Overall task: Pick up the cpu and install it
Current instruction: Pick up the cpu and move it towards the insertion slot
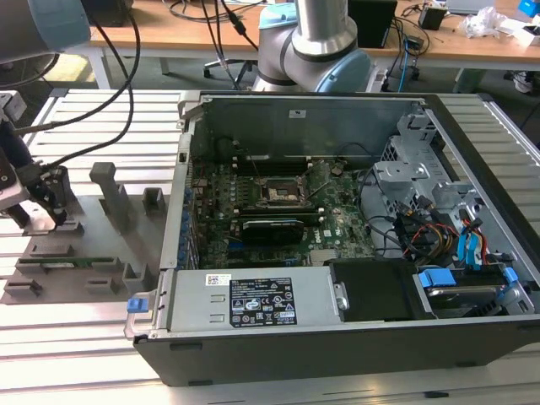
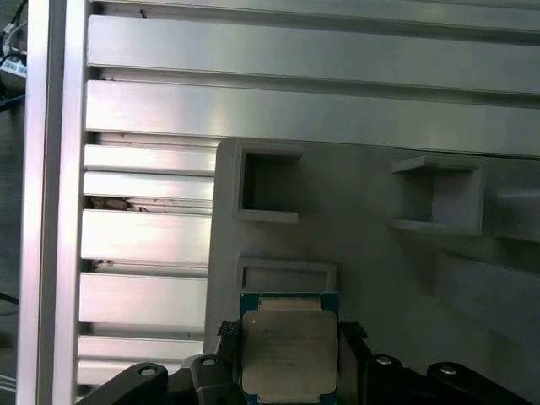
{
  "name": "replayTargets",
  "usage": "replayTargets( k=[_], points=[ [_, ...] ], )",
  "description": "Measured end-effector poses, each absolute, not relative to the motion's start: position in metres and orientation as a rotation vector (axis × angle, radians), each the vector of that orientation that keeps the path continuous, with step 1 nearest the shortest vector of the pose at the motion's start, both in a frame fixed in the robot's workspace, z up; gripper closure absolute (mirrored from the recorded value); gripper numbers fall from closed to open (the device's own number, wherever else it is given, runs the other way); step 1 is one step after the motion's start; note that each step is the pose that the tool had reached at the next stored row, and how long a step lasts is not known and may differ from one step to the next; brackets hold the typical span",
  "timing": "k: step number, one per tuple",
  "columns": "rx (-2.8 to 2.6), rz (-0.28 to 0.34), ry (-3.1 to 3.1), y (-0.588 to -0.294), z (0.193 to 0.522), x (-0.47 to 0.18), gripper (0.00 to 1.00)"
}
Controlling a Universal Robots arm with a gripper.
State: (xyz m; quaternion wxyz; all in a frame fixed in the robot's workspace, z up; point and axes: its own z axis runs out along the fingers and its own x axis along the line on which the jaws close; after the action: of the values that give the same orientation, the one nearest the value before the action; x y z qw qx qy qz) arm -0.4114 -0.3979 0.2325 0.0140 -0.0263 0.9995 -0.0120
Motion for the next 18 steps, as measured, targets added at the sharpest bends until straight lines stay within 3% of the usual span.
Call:
replayTargets(
  k=[18],
  points=[
    [-0.082,-0.038,3.112,-0.398,0.264,-0.411,0.45]
  ],
)
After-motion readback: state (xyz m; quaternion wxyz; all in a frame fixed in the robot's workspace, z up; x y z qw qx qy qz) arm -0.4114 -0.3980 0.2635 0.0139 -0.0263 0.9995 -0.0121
